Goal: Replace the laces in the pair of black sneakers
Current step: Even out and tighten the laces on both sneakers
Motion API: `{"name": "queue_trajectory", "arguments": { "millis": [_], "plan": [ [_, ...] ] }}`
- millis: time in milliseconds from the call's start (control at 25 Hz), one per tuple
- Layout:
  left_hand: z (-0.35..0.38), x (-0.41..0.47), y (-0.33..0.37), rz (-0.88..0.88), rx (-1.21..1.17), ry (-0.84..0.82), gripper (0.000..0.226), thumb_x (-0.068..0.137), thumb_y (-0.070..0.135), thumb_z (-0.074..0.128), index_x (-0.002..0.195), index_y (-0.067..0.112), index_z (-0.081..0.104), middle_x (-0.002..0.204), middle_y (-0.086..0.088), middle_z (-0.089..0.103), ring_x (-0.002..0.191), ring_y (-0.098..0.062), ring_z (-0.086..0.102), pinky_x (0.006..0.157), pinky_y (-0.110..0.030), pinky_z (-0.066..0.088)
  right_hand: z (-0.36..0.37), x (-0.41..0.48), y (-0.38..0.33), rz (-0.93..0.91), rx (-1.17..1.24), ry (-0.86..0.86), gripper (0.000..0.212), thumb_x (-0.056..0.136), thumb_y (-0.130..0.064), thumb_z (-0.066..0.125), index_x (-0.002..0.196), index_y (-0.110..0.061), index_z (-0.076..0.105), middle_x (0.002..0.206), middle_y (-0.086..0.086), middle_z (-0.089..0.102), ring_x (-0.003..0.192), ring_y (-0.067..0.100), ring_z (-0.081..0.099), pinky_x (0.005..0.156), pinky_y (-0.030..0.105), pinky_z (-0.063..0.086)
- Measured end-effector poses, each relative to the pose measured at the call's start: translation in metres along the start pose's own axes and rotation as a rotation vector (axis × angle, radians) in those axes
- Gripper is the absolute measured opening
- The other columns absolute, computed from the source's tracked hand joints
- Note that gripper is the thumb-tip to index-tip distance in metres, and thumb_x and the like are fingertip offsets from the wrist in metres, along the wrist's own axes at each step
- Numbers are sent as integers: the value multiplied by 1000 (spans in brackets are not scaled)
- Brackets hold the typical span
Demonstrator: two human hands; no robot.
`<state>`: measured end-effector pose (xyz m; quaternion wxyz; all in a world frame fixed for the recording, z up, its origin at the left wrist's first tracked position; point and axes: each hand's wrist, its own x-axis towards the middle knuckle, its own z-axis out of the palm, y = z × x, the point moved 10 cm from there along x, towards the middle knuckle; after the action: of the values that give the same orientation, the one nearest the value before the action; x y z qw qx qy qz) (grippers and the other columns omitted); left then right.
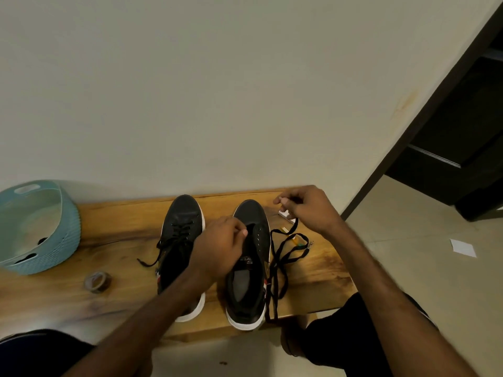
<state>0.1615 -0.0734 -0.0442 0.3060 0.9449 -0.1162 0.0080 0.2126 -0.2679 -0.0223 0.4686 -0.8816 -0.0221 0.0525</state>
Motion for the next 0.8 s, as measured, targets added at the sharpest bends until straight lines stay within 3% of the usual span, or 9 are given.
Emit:
{"name": "queue_trajectory", "arguments": {
  "millis": [120, 240, 320, 440, 600, 800],
  "plan": [
    [37, 25, -29, -88, -53, -102, 22, 99, 30, 52, 114, 21, 66, 107, 5, 56, 103, -13, 56, 87, -30, 48, 33, 6, 14, -7, -139, -161, 15, 86, -9, 75, 100, -16, 76, 80, -7, 74, 71, -4, 66, 65, 9, 48],
    [61, 31, -35, -87, -69, -151, 29, 95, 29, 59, 123, 22, 64, 113, 3, 51, 109, -14, 51, 96, -36, 48, 51, 14, 32, 58, -133, -206, 9, 81, -6, 79, 88, -11, 75, 76, 0, 76, 70, 4, 71, 62, 13, 53],
    [68, 35, -34, -83, 1, -156, 34, 92, 31, 61, 125, 24, 63, 113, 2, 47, 110, -15, 47, 94, -38, 48, 55, 21, 40, 91, -153, -221, 3, 85, -7, 75, 82, -9, 75, 74, 1, 75, 66, 5, 71, 61, 15, 55],
    [69, 45, -35, -100, -3, -116, 31, 88, 29, 66, 119, 27, 66, 113, 2, 49, 108, -15, 49, 93, -38, 50, 60, 23, 43, 79, -239, -241, 9, 84, -9, 72, 79, -16, 73, 73, -7, 71, 59, -5, 61, 53, 9, 44],
    [73, 55, -35, -48, -11, -100, 22, 84, 35, 73, 106, 33, 70, 105, 7, 55, 96, -11, 55, 85, -38, 54, 67, 21, 46, 73, -196, -248, 5, 85, -12, 72, 85, -17, 74, 84, -6, 72, 78, 4, 66, 68, 17, 52],
    [74, 55, -34, -59, -59, -64, 19, 85, 29, 74, 103, 30, 72, 103, 6, 58, 96, -11, 55, 85, -36, 52, 65, 27, 50, 55, -244, -193, 4, 83, -10, 74, 85, -14, 74, 82, -5, 70, 77, 6, 65, 65, 14, 51]
  ]
}}
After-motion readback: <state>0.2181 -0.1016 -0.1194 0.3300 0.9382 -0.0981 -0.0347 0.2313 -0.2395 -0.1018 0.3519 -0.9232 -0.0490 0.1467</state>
